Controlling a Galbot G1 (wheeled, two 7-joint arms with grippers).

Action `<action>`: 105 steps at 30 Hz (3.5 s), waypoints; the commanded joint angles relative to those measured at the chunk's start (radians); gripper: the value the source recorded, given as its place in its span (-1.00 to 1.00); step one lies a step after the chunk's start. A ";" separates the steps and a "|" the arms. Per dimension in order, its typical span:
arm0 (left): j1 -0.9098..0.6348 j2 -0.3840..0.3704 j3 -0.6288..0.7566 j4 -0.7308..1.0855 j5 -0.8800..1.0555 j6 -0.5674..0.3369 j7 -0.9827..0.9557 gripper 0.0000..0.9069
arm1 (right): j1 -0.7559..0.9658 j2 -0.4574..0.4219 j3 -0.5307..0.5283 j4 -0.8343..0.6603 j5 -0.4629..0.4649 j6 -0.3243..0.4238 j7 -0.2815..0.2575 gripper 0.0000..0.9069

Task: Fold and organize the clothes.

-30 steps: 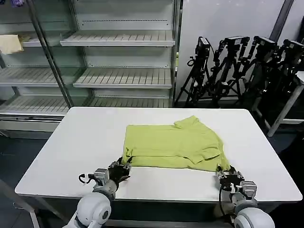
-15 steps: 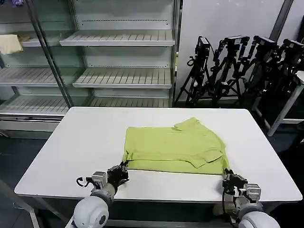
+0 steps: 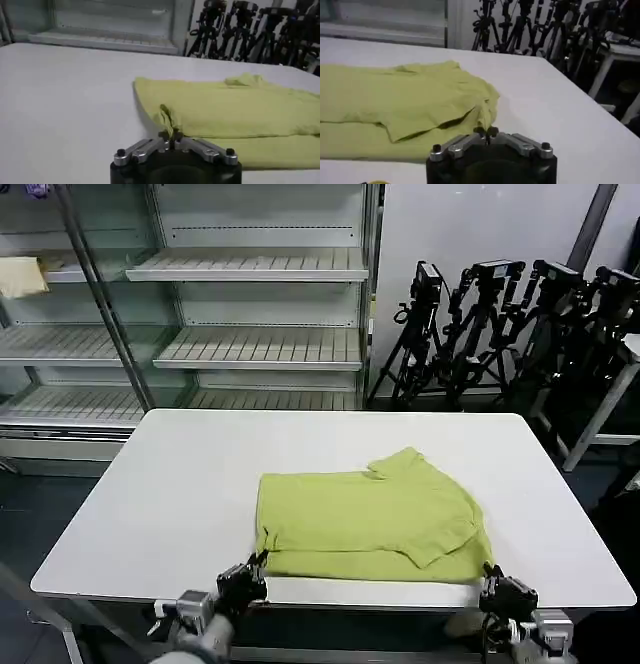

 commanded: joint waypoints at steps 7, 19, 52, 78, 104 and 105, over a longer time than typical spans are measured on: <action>0.130 0.011 -0.050 -0.103 0.052 0.001 0.001 1.00 | -0.101 -0.016 0.086 0.126 -0.050 0.029 -0.004 1.00; -0.044 0.038 -0.125 -0.096 -0.190 0.064 -0.065 1.00 | 0.352 -0.090 -0.043 -0.046 0.117 0.005 0.112 1.00; -0.800 0.000 0.313 0.590 -0.212 0.068 -0.206 1.00 | 1.152 -0.063 -0.513 -0.875 0.384 -0.021 0.216 1.00; -0.771 0.007 0.285 0.602 -0.304 0.068 -0.205 -0.82 | 1.192 0.004 -0.542 -1.021 0.496 -0.023 0.207 -1.00; -0.738 0.020 0.215 0.492 -0.346 0.027 -0.154 -0.84 | 1.064 -0.082 -0.466 -0.712 0.361 0.053 0.159 -1.00; -0.731 0.030 0.206 0.476 -0.350 0.023 -0.151 -0.84 | 1.057 -0.090 -0.460 -0.698 0.359 0.058 0.157 -1.00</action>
